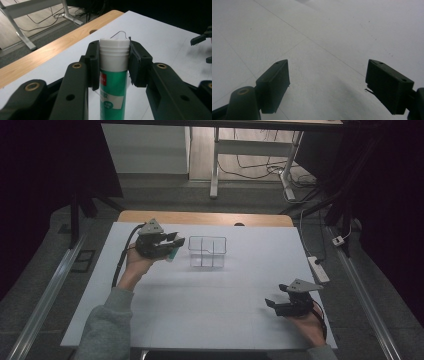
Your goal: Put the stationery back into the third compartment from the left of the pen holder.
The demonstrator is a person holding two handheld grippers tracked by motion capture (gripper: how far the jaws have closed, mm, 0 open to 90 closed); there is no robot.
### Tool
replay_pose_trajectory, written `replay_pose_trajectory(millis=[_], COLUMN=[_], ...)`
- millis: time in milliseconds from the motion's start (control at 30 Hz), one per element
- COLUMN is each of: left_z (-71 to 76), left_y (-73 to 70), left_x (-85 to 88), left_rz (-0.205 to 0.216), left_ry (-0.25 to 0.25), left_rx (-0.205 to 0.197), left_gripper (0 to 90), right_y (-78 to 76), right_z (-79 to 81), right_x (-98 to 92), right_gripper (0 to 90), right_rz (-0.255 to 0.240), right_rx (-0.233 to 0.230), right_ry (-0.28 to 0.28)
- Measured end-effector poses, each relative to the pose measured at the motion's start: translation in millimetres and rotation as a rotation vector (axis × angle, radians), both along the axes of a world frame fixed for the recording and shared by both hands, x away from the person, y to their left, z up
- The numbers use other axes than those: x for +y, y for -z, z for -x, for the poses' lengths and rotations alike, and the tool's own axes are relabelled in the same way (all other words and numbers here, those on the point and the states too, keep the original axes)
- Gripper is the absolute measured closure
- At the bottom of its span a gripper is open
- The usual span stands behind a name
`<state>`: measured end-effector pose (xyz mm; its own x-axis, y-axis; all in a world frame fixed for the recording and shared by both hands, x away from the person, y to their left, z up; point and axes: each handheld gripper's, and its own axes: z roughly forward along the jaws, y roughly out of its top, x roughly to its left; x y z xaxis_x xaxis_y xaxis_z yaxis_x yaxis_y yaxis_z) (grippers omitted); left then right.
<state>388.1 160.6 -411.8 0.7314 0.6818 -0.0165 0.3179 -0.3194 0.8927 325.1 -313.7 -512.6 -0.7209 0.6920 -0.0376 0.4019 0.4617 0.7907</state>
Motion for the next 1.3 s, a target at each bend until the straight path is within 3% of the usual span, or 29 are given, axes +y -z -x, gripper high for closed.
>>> replay_pose_trajectory(millis=[467, 600, 1300], left_z=[-15.7, -19.8, -38.2], left_y=[-4.2, -4.7, -7.7], left_x=[-28.8, -35.8, -59.8], left_rz=[0.009, 0.0, 0.0], left_ry=[0.023, 0.027, 0.036], left_rx=[-0.012, -0.013, -0.006], left_gripper=[64.3, 64.3, 64.3], right_y=[0.9, -0.6, 1.0], right_z=[0.0, 1.6, 0.2], right_x=[0.0, 0.4, -0.3], right_gripper=[19.6, 19.8, 19.2], right_rz=[0.008, -0.017, -0.003], right_rx=[-0.002, -0.01, -0.001], right_ry=[0.003, -0.004, 0.004])
